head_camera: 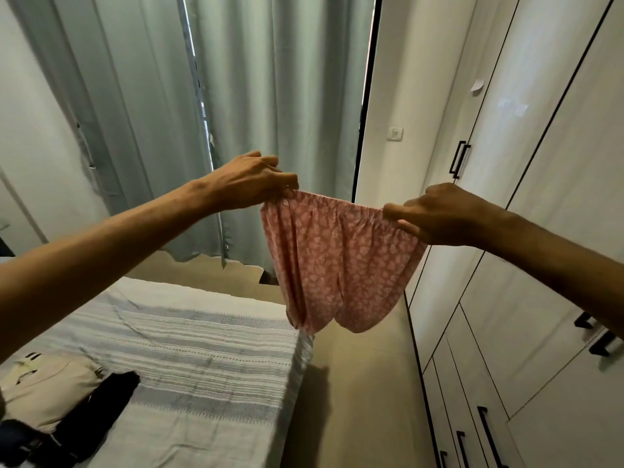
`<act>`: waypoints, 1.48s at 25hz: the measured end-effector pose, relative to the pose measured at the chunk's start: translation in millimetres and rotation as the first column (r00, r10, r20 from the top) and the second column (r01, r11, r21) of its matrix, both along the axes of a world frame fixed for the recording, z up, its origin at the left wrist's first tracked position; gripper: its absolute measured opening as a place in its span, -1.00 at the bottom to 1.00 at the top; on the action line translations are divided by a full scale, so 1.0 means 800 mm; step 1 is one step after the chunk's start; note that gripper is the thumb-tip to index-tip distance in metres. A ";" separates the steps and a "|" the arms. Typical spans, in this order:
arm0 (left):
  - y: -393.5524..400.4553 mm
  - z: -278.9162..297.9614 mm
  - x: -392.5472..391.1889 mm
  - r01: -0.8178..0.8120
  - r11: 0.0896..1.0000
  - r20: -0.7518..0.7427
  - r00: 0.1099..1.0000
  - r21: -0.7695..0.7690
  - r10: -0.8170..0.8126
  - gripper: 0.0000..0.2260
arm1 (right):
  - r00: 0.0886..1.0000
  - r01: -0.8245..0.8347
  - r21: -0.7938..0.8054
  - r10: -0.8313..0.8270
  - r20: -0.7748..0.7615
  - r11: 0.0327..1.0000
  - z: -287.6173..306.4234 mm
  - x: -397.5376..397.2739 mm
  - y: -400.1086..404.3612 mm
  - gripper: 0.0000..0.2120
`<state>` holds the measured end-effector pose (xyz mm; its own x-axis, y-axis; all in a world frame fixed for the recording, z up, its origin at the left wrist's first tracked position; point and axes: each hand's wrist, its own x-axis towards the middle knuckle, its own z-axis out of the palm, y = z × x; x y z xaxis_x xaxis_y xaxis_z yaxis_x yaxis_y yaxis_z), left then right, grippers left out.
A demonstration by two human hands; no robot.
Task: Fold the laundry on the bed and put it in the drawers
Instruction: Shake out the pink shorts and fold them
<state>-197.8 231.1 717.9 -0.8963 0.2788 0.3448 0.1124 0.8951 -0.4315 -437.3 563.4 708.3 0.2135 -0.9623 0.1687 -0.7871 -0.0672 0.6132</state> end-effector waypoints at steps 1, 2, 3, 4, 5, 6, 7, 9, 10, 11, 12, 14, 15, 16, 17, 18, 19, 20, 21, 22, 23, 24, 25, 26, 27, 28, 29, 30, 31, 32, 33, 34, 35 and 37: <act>0.000 -0.002 0.001 -0.016 1.000 0.041 0.999 0.012 0.015 -0.64 | 0.999 -0.021 0.004 0.021 -0.033 1.000 0.000 0.002 -0.001 -0.58; -0.002 -0.006 0.000 -0.038 0.999 0.069 0.997 -0.003 0.038 -0.70 | 0.996 -0.049 0.020 0.050 -0.073 0.999 0.000 0.004 -0.002 -0.50; -0.003 -0.011 -0.002 -0.073 0.996 0.072 0.994 -0.044 0.076 -0.74 | 0.994 -0.047 0.065 0.053 -0.098 0.997 0.000 0.012 -0.003 -0.45; -0.004 -0.016 -0.004 -0.116 0.990 0.061 0.991 -0.085 0.121 -0.75 | 0.995 -0.010 0.129 0.023 -0.097 0.992 -0.001 0.023 -0.005 -0.43; -0.002 -0.021 -0.006 -0.161 0.982 0.066 0.984 -0.097 0.168 -0.77 | 0.996 0.069 0.201 -0.058 -0.063 0.977 -0.001 0.036 -0.009 -0.41; 0.004 -0.026 -0.010 -0.198 0.977 0.105 0.973 -0.079 0.206 -0.76 | 0.986 0.163 0.278 -0.163 -0.025 0.947 -0.002 0.049 -0.013 -0.40; 0.016 -0.033 -0.013 -0.234 0.971 0.190 0.952 -0.048 0.238 -0.71 | 0.967 0.243 0.338 -0.256 -0.007 0.909 -0.001 0.062 -0.018 -0.41; 0.042 -0.047 -0.013 -0.281 0.958 0.395 0.888 0.061 0.235 -0.70 | 0.933 0.325 0.367 -0.358 0.024 0.872 0.000 0.073 -0.031 -0.46; 0.051 -0.054 -0.011 -0.303 0.941 0.461 0.864 0.152 0.203 -0.76 | 0.923 0.345 0.350 -0.383 0.043 0.871 -0.003 0.068 -0.036 -0.49; 0.055 -0.061 -0.008 -0.313 0.915 0.479 0.863 0.254 0.162 -0.80 | 0.913 0.358 0.330 -0.402 0.075 0.874 -0.007 0.061 -0.040 -0.54; 0.053 -0.065 -0.006 -0.318 0.876 0.449 0.884 0.364 0.135 -0.77 | 0.898 0.364 0.315 -0.420 0.132 0.877 -0.013 0.051 -0.044 -0.57; 0.049 -0.067 -0.001 -0.302 0.778 0.338 0.933 0.551 0.123 -0.69 | 0.839 0.331 0.300 -0.424 0.341 0.895 -0.027 0.035 -0.049 -0.58; 0.049 -0.066 0.002 -0.285 0.727 0.280 0.951 0.625 0.132 -0.67 | 0.788 0.308 0.294 -0.416 0.454 0.905 -0.034 0.031 -0.052 -0.56; 0.051 -0.066 0.004 -0.267 0.678 0.233 0.962 0.685 0.143 -0.66 | 0.737 0.298 0.300 -0.418 0.531 0.906 -0.040 0.031 -0.054 -0.54; 0.054 -0.066 0.005 -0.247 0.641 0.191 0.969 0.727 0.156 -0.66 | 0.703 0.297 0.315 -0.430 0.566 0.901 -0.045 0.033 -0.058 -0.51; 0.059 -0.065 0.006 -0.225 0.622 0.155 0.974 0.750 0.165 -0.66 | 0.679 0.304 0.329 -0.446 0.584 0.894 -0.052 0.036 -0.061 -0.47; 0.068 -0.066 0.006 -0.194 0.619 0.116 0.980 0.761 0.164 -0.67 | 0.652 0.312 0.336 -0.458 0.605 0.888 -0.059 0.040 -0.065 -0.45; 0.078 -0.068 0.005 -0.158 0.624 0.074 0.985 0.765 0.159 -0.67 | 0.615 0.326 0.327 -0.462 0.639 0.887 -0.066 0.044 -0.069 -0.45; 0.091 -0.071 0.004 -0.118 0.625 0.028 0.988 0.771 0.152 -0.68 | 0.568 0.345 0.298 -0.451 0.689 0.890 -0.071 0.049 -0.074 -0.46; 0.102 -0.076 0.001 -0.080 0.624 -0.017 0.989 0.777 0.148 -0.68 | 0.502 0.374 0.262 -0.432 0.750 0.890 -0.077 0.052 -0.081 -0.49; 0.113 -0.081 -0.003 -0.045 0.622 -0.057 0.988 0.782 0.144 -0.70 | 0.404 0.396 0.243 -0.406 0.820 0.885 -0.080 0.055 -0.087 -0.53; 0.124 -0.088 -0.007 -0.020 0.617 -0.086 0.986 0.787 0.142 -0.71 | 0.262 0.397 0.257 -0.377 0.888 0.881 -0.082 0.061 -0.092 -0.59; 0.135 -0.096 -0.012 0.003 0.609 -0.115 0.983 0.793 0.144 -0.71 | 0.092 0.371 0.296 -0.352 0.931 0.880 -0.083 0.068 -0.096 -0.65; 0.143 -0.104 -0.016 0.015 0.605 -0.137 0.978 0.796 0.156 -0.70 | -0.033 0.336 0.331 -0.341 0.940 0.882 -0.083 0.076 -0.100 -0.68; 0.147 -0.112 -0.020 0.017 0.591 -0.141 0.976 0.806 0.164 -0.68 | -0.070 0.309 0.345 -0.340 0.938 0.886 -0.084 0.082 -0.103 -0.70; 0.146 -0.118 -0.022 0.002 0.570 -0.124 0.977 0.822 0.176 -0.66 | -0.045 0.305 0.345 -0.349 0.936 0.887 -0.087 0.083 -0.107 -0.70; 0.145 -0.122 -0.021 -0.015 0.545 -0.096 0.980 0.838 0.175 -0.65 | 0.013 0.322 0.337 -0.360 0.933 0.885 -0.091 0.083 -0.110 -0.69; 0.141 -0.125 -0.016 -0.048 0.533 -0.055 0.983 0.845 0.175 -0.66 | 0.120 0.354 0.321 -0.383 0.916 0.879 -0.094 0.081 -0.111 -0.68; 0.139 -0.127 -0.010 -0.041 0.553 -0.046 0.989 0.832 0.143 -0.69 | 0.277 0.383 0.291 -0.409 0.869 0.877 -0.097 0.074 -0.110 -0.65; 0.136 -0.126 -0.001 -0.035 0.616 -0.048 0.992 0.787 0.118 -0.75 | 0.465 0.401 0.250 -0.431 0.773 0.881 -0.100 0.063 -0.106 -0.64; 0.131 -0.126 0.011 -0.031 0.661 -0.036 0.995 0.749 0.088 -0.82 | 0.631 0.405 0.210 -0.438 0.641 0.890 -0.105 0.050 -0.098 -0.66; 0.126 -0.122 0.027 -0.096 0.688 0.027 0.994 0.720 0.110 -0.83 | 0.745 0.401 0.166 -0.426 0.514 0.901 -0.112 0.036 -0.087 -0.73; 0.119 -0.120 0.041 -0.183 0.680 0.118 0.983 0.710 0.141 -0.80 | 0.817 0.379 0.129 -0.397 0.419 0.916 -0.117 0.022 -0.072 -0.80; 0.101 -0.132 0.069 -0.361 0.727 0.302 0.928 0.584 0.218 -0.76 | 0.877 0.332 0.094 -0.344 0.336 0.939 -0.125 0.000 -0.042 -0.84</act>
<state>-142.6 311.9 612.5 -0.9642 -0.2173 0.1522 -0.1789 0.9561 0.2320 -437.0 529.7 608.5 -0.1909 -0.9718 0.1388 -0.9257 0.2252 0.3040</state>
